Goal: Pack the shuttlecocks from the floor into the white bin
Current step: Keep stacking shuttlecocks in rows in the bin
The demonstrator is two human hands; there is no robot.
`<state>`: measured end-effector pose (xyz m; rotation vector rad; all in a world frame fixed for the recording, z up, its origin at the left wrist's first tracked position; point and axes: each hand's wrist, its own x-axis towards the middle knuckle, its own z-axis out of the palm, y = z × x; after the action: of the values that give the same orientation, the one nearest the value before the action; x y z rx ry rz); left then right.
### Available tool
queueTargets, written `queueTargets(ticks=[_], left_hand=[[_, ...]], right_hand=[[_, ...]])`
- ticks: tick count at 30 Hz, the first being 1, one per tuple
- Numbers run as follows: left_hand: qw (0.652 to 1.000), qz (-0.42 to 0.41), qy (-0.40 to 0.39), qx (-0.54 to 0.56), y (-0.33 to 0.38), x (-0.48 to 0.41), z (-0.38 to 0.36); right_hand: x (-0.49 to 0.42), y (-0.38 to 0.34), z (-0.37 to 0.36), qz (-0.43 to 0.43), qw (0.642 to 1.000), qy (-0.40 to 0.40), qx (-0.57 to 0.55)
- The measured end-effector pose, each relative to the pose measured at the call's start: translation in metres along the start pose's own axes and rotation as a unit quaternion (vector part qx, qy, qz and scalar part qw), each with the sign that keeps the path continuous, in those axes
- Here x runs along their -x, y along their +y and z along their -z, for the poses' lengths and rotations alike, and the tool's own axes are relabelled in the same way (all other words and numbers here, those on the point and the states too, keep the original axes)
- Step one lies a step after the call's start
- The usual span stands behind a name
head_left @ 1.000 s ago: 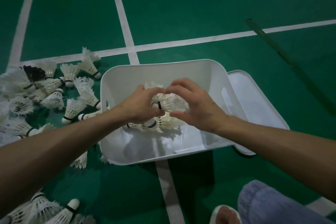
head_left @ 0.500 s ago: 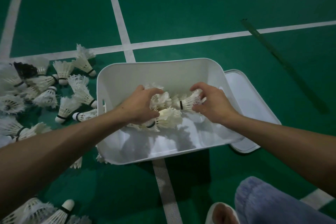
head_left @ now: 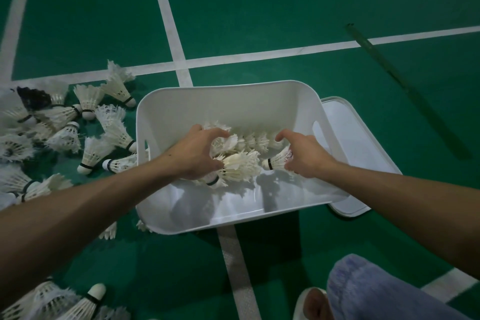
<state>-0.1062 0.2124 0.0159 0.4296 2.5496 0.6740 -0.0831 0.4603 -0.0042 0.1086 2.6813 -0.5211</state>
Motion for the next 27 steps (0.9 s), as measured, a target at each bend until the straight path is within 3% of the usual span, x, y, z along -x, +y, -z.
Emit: queueTargets(ticks=[5,16,22,27], left_hand=[[1.0,0.002,0.002,0.002,-0.002,-0.001,0.0],[1.0,0.005,-0.002,0.004,-0.003,-0.001,0.003],[1.0,0.006,-0.001,0.003,-0.005,0.001,0.004],[1.0,0.011,-0.001,0.006,-0.004,0.0,0.003]], right_hand=[[-0.009,-0.001,-0.004,0.002,0.999,-0.014,-0.03],[-0.029,-0.004,-0.023,-0.049,0.964,-0.084,-0.249],[-0.027,-0.008,-0.025,-0.043,0.962,-0.098,-0.252],[-0.028,-0.019,-0.036,-0.018,0.982,-0.07,-0.174]])
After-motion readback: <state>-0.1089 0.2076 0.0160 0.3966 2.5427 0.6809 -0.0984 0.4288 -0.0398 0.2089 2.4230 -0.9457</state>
